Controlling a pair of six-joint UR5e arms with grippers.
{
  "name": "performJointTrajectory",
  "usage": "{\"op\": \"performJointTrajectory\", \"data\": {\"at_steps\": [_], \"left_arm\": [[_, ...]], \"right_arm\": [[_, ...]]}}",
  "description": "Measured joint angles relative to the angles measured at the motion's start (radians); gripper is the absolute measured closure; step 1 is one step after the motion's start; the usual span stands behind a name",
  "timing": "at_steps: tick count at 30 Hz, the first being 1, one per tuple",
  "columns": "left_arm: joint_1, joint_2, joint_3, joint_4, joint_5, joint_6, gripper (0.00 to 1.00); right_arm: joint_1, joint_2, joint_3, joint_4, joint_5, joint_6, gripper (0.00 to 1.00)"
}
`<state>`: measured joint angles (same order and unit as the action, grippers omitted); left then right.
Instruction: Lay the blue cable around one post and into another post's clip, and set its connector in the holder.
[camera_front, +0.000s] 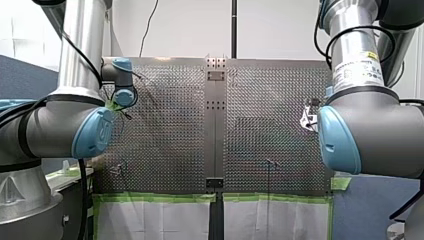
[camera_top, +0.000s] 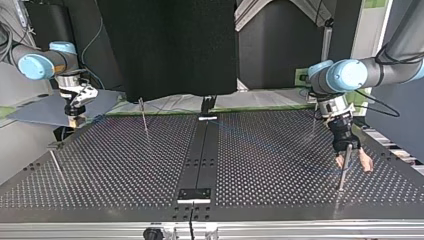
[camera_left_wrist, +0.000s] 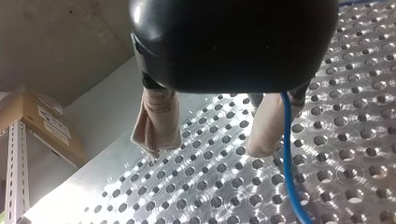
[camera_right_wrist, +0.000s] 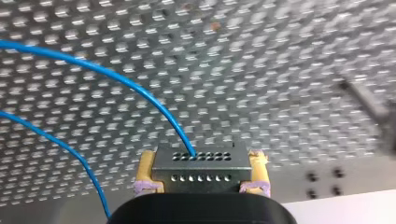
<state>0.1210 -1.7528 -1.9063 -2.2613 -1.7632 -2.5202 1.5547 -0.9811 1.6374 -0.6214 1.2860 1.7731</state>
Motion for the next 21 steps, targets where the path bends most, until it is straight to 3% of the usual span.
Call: {"op": "performJointTrajectory", "data": {"at_steps": [21], "left_arm": [[0.002,0.000,0.000,0.000,0.000,0.001,0.00]], "right_arm": [[-0.025,-0.175,-0.012,0.004,-0.016,-0.014,1.00]]}}
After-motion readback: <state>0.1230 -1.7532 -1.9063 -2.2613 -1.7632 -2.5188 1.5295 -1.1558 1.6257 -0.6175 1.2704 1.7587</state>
